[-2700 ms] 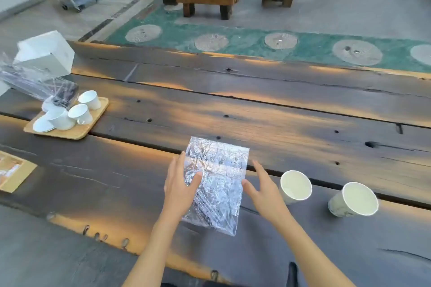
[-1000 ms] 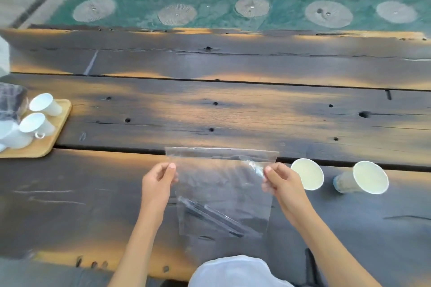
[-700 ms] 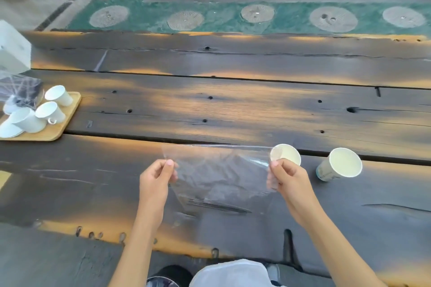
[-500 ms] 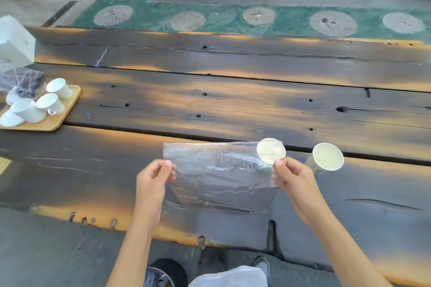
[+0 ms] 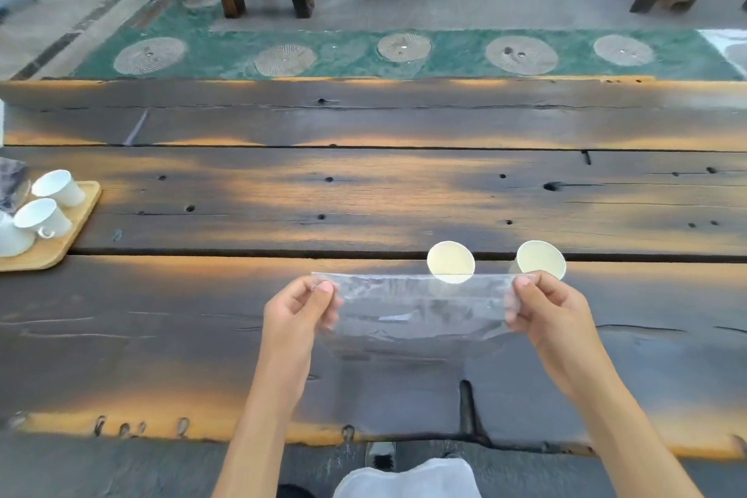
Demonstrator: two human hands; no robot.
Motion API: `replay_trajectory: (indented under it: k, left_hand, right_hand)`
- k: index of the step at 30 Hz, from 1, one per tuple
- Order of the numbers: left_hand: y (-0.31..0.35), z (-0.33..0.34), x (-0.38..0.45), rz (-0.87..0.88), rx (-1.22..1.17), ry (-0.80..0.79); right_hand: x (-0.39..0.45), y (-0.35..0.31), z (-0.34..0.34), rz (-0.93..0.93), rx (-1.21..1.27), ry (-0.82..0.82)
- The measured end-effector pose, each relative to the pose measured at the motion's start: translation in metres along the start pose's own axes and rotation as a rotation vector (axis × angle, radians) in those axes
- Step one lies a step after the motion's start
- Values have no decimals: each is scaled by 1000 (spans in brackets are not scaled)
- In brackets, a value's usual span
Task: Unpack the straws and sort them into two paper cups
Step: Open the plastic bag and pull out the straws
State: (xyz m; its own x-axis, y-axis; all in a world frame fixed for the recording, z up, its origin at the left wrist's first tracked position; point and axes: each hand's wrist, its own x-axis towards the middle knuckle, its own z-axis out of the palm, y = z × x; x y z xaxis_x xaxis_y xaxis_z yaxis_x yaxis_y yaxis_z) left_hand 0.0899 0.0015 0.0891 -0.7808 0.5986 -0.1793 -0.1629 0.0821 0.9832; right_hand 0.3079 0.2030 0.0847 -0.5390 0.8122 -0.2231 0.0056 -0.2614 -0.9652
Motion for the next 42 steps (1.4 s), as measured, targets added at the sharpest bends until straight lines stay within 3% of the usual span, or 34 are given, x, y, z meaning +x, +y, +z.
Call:
replay_trajectory:
  k: [6, 13, 22, 24, 26, 27, 29, 32, 34, 42]
  left_hand:
    - [12, -4, 3, 47, -49, -92]
    - [24, -21, 9, 140, 107, -243]
    - [25, -12, 7, 85, 95, -146]
    - [24, -11, 6, 80, 66, -129]
    - [24, -8, 3, 95, 58, -124]
    - [24, -7, 1, 102, 52, -128]
    - [25, -3, -2, 102, 42, -150]
    - [28, 3, -7, 124, 41, -201]
    - [30, 4, -8, 151, 32, -220]
    - [31, -10, -10, 152, -38, -180]
  right_hand:
    - [-3, -10, 7, -4, -17, 128]
    - [-1, -19, 12, 33, 3, 213]
    - [0, -21, 8, 58, 0, 230]
    - [0, -19, 11, -61, -207, 275]
    - [-2, -22, 23, -254, -633, 358]
    - [-3, -25, 31, -411, -780, 329]
    - [-12, -36, 57, -612, -844, 133]
    - [-28, -38, 103, -656, -823, -226]
    - [-31, -29, 123, -676, -866, -342]
    - [-27, -22, 141, -595, -814, -308]
